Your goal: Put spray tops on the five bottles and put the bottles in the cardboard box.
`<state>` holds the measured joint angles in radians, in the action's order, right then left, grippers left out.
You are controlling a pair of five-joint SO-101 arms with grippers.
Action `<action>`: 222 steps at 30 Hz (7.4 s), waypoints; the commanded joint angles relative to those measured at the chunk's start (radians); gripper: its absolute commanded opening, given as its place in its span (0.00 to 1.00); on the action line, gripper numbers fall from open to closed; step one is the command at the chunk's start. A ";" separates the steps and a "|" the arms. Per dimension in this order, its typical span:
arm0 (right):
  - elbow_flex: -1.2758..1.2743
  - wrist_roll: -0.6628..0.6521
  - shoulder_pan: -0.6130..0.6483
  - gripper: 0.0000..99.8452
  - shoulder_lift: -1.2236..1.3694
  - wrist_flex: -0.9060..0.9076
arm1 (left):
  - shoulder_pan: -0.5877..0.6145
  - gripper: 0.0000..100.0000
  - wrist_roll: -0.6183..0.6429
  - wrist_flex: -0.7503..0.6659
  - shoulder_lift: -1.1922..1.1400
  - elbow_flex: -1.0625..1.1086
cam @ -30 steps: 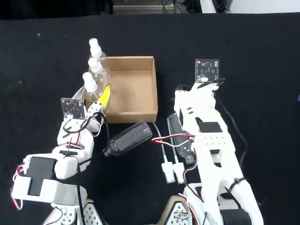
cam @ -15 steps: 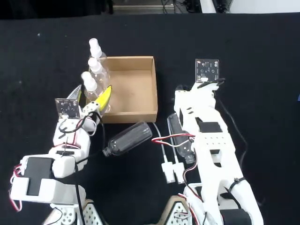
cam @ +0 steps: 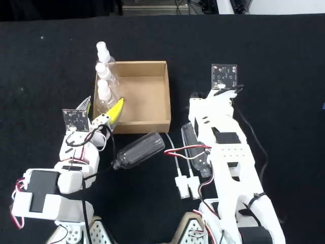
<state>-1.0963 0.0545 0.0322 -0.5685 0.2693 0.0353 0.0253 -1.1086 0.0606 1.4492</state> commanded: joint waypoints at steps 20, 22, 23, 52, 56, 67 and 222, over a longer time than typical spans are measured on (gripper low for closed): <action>0.013 -0.012 -0.020 0.01 -0.047 -0.034 | -0.025 0.33 0.002 0.101 0.325 0.139; 0.013 -0.012 -0.018 0.01 -0.047 -0.034 | -0.024 0.33 0.005 0.224 0.417 0.147; 0.012 -0.012 -0.018 0.01 -0.047 -0.034 | -0.024 0.33 0.008 0.284 0.468 0.147; 0.027 -0.011 -0.072 0.01 -0.051 -0.025 | 0.079 0.33 0.224 1.932 1.560 0.041; 0.085 -0.011 -0.087 0.01 -0.053 0.060 | 0.170 0.33 0.046 2.012 1.651 0.036; 0.552 -0.166 -0.114 0.15 -0.047 0.749 | 0.335 0.27 -0.058 2.015 1.763 0.147; 0.486 -0.462 -0.879 0.02 0.056 0.675 | -0.236 0.24 -0.439 2.226 1.580 -0.351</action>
<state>-0.6252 -0.4074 -0.7979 -0.5255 0.9858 -0.0859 -0.4028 1.1147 1.7714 1.2359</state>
